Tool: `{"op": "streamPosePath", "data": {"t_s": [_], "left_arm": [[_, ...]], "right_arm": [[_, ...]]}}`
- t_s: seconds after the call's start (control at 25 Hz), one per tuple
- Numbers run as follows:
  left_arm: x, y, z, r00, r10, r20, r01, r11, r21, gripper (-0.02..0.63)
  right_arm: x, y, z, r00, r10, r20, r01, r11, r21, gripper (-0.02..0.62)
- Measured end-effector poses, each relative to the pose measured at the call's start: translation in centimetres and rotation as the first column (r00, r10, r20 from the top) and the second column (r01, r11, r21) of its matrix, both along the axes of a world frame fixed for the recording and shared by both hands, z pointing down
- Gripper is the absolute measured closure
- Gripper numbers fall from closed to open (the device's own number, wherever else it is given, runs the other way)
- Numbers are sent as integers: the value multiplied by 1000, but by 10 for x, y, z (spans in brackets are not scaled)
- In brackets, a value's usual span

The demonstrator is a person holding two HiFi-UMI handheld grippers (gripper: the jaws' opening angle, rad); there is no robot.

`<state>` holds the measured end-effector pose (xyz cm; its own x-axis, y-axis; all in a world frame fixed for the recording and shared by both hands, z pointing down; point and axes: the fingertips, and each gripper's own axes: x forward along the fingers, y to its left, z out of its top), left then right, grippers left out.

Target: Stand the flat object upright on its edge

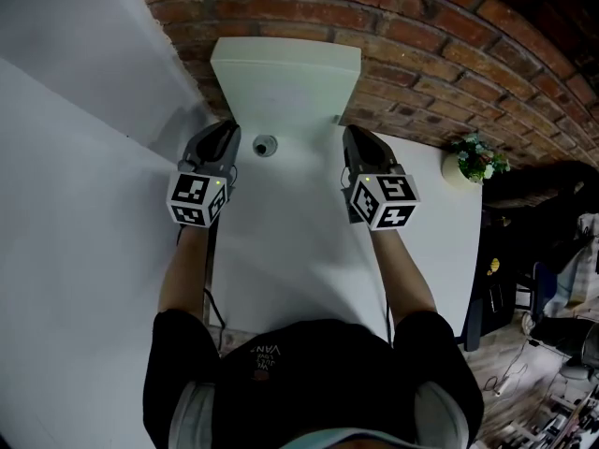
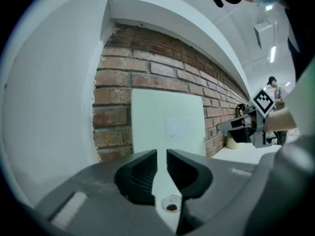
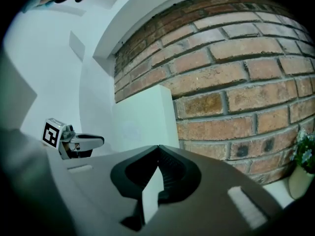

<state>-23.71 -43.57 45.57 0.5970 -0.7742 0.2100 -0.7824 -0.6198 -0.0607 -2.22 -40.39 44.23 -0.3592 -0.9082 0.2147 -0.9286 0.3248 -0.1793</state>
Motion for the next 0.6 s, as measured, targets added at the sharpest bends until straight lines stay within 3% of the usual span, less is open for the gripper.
{"op": "streamPosePath", "data": {"t_s": [0.12, 0.6], "left_arm": [[1, 13, -5, 1000, 1, -21, -1, 1000, 6, 602], [16, 64, -26, 999, 25, -43, -24, 999, 32, 606]], "right_arm": [[0, 10, -2, 1000, -4, -5, 5, 1000, 6, 597], [5, 53, -9, 1000, 7, -11, -7, 1000, 14, 597]]}}
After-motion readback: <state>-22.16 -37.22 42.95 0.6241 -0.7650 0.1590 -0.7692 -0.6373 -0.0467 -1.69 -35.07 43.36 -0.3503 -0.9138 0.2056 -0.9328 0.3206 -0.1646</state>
